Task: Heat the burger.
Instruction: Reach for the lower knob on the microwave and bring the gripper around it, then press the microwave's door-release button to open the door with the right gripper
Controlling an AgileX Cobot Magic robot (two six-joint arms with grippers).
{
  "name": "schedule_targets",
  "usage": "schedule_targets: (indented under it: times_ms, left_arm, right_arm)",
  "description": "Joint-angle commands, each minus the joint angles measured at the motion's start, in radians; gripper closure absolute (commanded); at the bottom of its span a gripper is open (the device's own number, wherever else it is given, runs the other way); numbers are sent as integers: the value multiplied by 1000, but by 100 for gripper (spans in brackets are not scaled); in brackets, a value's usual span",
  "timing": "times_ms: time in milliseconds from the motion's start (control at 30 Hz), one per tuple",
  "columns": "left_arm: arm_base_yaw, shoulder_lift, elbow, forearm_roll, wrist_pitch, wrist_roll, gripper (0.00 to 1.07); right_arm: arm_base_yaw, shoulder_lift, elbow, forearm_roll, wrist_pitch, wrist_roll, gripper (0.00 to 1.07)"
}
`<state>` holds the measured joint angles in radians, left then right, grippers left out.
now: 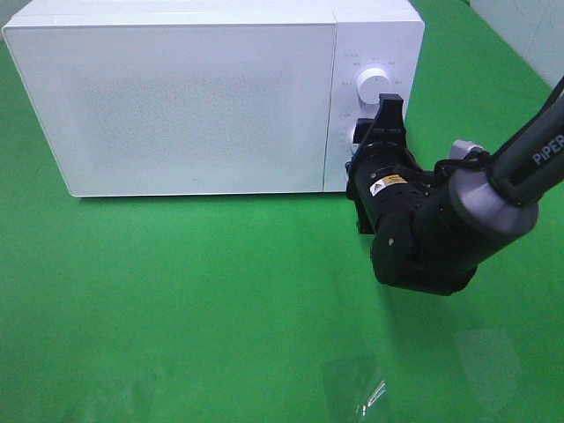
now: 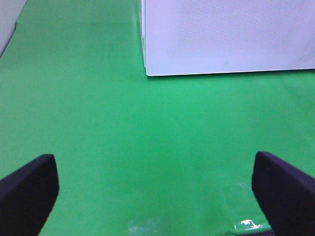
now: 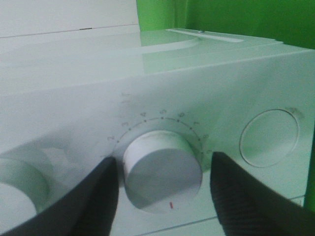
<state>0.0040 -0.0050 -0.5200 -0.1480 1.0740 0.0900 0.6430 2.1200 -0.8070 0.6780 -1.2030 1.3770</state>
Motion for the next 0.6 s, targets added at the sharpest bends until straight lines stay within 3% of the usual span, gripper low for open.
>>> schedule_targets:
  times_ms: [33,333,600]
  left_arm:
    - [3,-17,4,-3,-11,-4,7]
    - [3,-17,4,-3,-11,-4,7]
    - [3,-17,4,-3,-11,-4,7]
  right_arm:
    - [-4,-18,-16,-13,-151,-35,43]
    - [-1,-72,80,-75,-123,-115,39]
    - [-1,-197,197,-124,39,-422,39]
